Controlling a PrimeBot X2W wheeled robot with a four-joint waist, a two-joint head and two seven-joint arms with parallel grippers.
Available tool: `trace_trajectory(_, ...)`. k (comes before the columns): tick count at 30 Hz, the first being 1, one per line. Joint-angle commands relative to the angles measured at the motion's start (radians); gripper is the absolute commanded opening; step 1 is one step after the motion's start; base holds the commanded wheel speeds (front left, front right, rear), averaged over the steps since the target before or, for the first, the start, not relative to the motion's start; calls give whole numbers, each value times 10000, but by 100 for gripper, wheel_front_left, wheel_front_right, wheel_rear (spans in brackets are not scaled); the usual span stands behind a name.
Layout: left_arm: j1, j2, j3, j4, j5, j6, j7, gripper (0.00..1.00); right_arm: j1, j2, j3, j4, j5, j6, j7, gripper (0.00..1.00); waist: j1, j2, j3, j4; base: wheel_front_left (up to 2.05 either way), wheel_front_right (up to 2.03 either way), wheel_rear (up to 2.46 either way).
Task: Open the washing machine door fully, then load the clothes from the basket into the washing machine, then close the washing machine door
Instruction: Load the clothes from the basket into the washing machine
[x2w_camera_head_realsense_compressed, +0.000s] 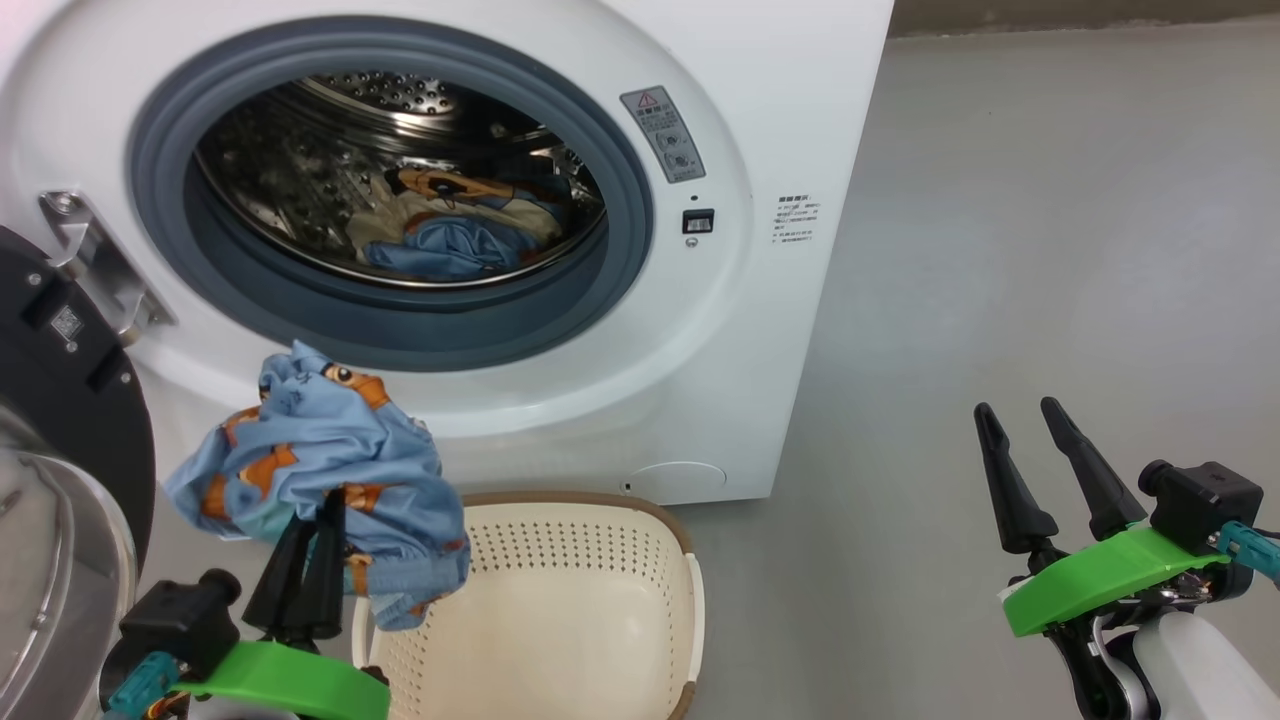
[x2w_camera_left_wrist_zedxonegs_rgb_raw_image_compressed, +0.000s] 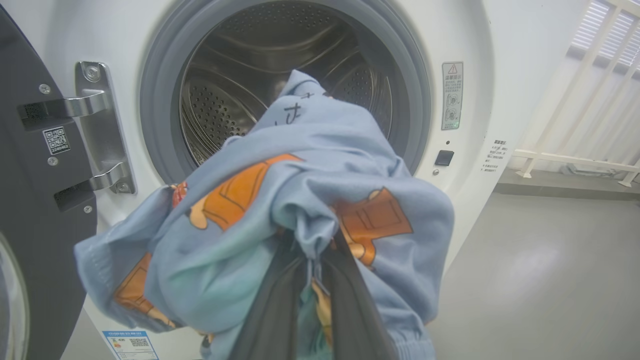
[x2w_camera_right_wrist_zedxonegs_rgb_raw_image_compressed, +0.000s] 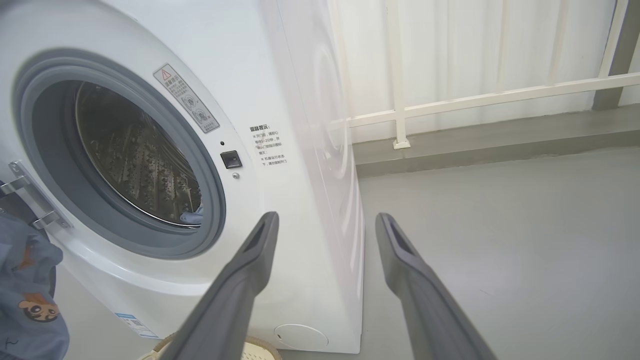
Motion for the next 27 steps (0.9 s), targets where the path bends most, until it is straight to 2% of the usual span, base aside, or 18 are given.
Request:
trace_trajectory(1,-378,302,354,-144,163,-54,-81,0,1,-137,198,-261,12,46,-82,100,0,0,40,-23,0,0,0)
trace_trajectory(8,-1356,349,150,-93,398,-189,102,0,-163,-85,231,-361,-62,46,-82,100,0,0,434,-200,0,0,0)
trace_trajectory(13,-2405,265,152,451,354,-356,253,0,-306,-27,268,-520,-136,46,-82,100,0,0,881,-454,0,0,0)
trace_trajectory(19,-4187,134,162,1913,230,-844,385,0,-515,165,274,-678,-263,46,-82,100,0,0,1656,-891,0,0,0)
trace_trajectory(27,-6784,509,163,4546,610,-1229,327,0,-933,538,309,-916,-507,46,-82,100,0,0,3021,-1737,0,0,0)
